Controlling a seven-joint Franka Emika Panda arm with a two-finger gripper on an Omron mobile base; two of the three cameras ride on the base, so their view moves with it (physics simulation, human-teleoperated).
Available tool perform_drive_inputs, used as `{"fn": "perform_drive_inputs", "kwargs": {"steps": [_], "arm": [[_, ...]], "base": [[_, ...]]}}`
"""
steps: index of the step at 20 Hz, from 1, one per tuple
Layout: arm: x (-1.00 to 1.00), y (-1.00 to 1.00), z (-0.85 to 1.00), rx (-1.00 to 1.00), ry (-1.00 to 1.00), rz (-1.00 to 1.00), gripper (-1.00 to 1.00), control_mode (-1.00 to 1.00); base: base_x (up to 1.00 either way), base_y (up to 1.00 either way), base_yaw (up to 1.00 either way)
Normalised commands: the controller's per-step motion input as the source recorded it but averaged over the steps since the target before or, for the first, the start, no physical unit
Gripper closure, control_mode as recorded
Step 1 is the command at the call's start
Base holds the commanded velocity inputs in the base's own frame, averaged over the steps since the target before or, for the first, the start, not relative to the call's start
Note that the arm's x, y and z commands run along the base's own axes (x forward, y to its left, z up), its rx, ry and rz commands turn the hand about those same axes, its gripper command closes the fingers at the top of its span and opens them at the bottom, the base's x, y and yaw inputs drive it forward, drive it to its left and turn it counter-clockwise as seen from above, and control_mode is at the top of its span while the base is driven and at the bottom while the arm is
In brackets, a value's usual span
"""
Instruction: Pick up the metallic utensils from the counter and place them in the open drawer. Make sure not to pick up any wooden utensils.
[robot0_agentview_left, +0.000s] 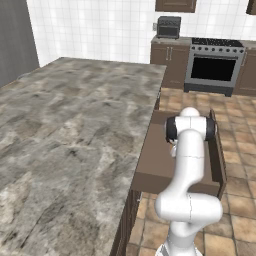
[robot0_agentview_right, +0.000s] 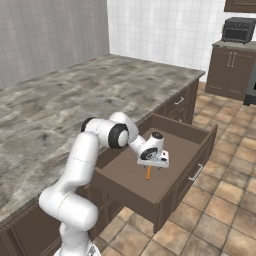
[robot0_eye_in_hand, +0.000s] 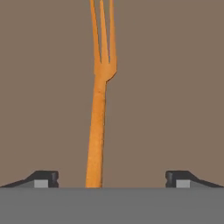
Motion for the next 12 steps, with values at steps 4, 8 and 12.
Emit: {"fn": "perform_drive_inputs", "kwargs": {"steps": [4, 8, 12], "arm": [[-0.34, 0.0, 0.9, 0.0, -0.01, 0.0, -1.0, -1.0], [-0.51, 0.1, 1.0, 0.0, -0.02, 0.0, -1.0, -1.0], [-0.61, 0.18, 1.0, 0.01, -0.07, 0.0, -1.0, -1.0]], "base": [[0.0, 0.0, 0.0], [0.0, 0.0, 0.0], [0.0, 0.0, 0.0]]}}
